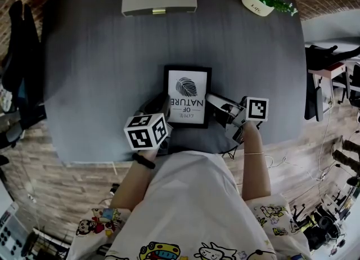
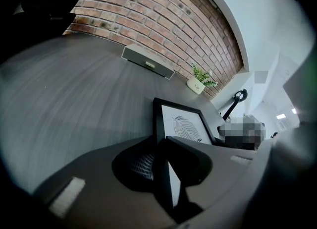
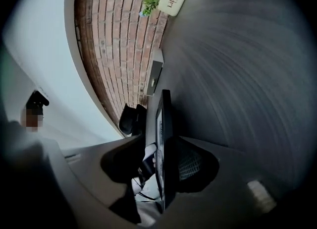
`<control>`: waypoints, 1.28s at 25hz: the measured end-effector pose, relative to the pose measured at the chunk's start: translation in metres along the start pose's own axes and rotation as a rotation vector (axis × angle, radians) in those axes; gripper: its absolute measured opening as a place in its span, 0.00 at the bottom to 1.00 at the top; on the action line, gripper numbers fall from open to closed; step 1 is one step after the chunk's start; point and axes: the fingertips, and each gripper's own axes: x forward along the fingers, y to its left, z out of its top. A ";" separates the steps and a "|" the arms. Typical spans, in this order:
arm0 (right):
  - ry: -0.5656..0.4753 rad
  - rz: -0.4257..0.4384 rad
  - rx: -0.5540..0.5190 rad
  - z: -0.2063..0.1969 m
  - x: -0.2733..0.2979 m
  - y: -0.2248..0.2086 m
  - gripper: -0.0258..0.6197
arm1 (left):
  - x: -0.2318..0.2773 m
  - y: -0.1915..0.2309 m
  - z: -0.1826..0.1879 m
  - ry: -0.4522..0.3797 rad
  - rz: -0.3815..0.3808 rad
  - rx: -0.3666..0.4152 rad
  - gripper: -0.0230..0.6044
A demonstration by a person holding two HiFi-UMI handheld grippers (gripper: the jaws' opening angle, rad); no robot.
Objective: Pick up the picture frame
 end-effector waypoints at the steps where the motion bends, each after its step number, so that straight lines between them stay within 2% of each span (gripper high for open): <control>1: 0.008 0.010 0.006 0.000 0.000 0.000 0.30 | 0.000 0.000 0.000 0.000 -0.001 -0.004 0.17; 7: 0.059 0.061 0.046 -0.001 0.001 0.001 0.29 | 0.001 0.001 0.001 0.005 -0.005 -0.017 0.17; 20: 0.157 0.080 0.002 -0.017 0.034 0.013 0.28 | 0.000 0.000 0.000 0.009 -0.011 -0.020 0.17; 25: 0.157 0.053 -0.010 -0.018 0.038 0.011 0.21 | 0.001 0.000 0.001 0.008 -0.010 -0.021 0.17; 29: 0.141 0.014 -0.016 -0.017 0.039 0.004 0.07 | 0.002 0.000 0.001 0.006 -0.008 -0.023 0.17; 32: 0.125 0.002 -0.014 -0.017 0.038 0.001 0.07 | 0.002 0.000 0.000 0.002 -0.004 -0.024 0.17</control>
